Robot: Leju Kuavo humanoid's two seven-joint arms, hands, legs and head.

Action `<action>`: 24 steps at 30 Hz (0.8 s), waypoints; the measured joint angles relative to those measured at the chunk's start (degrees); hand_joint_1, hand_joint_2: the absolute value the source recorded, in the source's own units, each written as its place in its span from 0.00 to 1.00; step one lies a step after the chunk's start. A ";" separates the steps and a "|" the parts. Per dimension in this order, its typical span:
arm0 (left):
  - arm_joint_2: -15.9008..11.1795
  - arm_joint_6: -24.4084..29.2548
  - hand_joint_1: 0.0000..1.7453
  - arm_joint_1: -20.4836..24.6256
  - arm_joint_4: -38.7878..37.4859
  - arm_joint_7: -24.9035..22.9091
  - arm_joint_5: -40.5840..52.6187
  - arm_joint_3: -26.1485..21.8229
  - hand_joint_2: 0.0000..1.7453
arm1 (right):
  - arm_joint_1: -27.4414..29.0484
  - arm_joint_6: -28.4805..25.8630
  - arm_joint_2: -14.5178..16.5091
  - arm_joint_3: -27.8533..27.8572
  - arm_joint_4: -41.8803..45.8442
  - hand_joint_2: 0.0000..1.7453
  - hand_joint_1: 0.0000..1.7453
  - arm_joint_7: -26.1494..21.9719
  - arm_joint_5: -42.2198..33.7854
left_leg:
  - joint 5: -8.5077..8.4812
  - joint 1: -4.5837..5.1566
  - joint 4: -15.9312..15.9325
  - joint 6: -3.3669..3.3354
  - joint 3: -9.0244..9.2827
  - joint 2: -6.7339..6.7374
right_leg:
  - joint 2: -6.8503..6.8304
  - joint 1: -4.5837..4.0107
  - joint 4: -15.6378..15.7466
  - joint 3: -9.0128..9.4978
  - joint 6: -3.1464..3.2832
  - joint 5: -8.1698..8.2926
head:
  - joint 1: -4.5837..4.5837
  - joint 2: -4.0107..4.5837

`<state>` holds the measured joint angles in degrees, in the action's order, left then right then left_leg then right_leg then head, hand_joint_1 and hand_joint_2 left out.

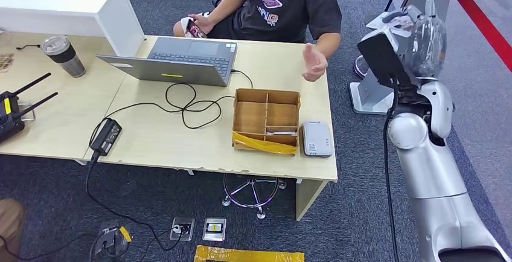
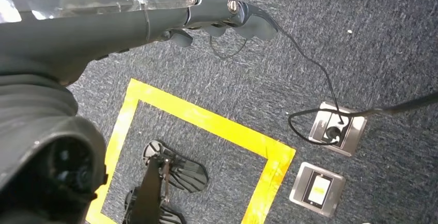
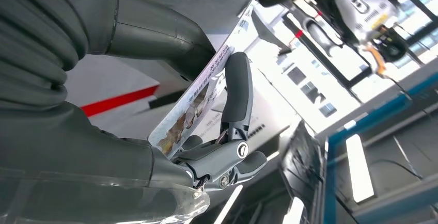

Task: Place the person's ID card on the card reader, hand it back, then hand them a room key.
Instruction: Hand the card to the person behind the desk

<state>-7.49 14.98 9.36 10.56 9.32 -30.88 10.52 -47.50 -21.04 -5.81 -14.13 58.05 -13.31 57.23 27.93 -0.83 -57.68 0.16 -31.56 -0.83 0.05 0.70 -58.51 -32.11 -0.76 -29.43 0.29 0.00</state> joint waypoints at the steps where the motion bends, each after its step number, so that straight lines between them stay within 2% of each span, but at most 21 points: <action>1: 0.07 0.01 0.00 0.07 0.00 -0.04 0.01 0.08 0.00 | -0.43 0.01 0.01 0.07 0.76 1.00 1.00 0.00 0.15 | 0.00 0.00 0.00 0.00 0.01 0.00 | 0.00 0.00 0.00 0.01 0.00 0.00 | 0.00 0.00; 10: 0.38 0.01 0.00 0.30 0.00 -0.21 0.07 0.22 0.00 | -1.42 0.19 0.02 0.16 4.05 1.00 1.00 -0.74 0.37 | -0.01 0.01 -0.01 0.00 -0.01 0.00 | 0.00 0.01 0.00 0.03 -0.02 0.02 | 0.00 0.00; 15: 0.47 -0.08 0.00 0.60 0.00 -0.55 0.41 0.57 0.00 | -6.17 1.98 0.85 -0.28 2.70 1.00 1.00 -2.65 1.12 | -0.01 0.00 0.01 0.01 -0.06 -0.01 | -0.01 0.00 -0.02 0.00 -0.02 0.02 | 0.00 0.00; 20: 0.49 -0.54 0.00 1.34 0.02 -0.91 0.72 1.16 0.00 | -13.43 3.48 3.74 -2.30 -6.18 1.00 1.00 -4.82 3.29 | -0.04 -0.05 0.02 0.05 -0.06 -0.03 | -0.04 -0.05 -0.03 0.01 -0.01 0.02 | 0.00 0.00; 24: 0.49 -0.78 0.00 1.58 0.05 -0.91 0.76 1.23 0.00 | -16.84 3.34 6.28 -4.22 -15.27 1.00 1.00 -5.21 4.83 | -0.11 -0.06 0.01 0.08 -0.07 -0.07 | -0.08 -0.07 -0.03 0.01 -0.01 0.02 | 0.00 0.00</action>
<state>-6.99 14.20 10.94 10.61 8.41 -30.12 11.75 -64.33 -17.70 0.47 -18.35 42.78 -18.52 62.06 27.82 -0.89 -57.67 0.24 -31.63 -0.90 -0.03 0.63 -58.53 -32.10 -0.77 -29.41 0.29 0.00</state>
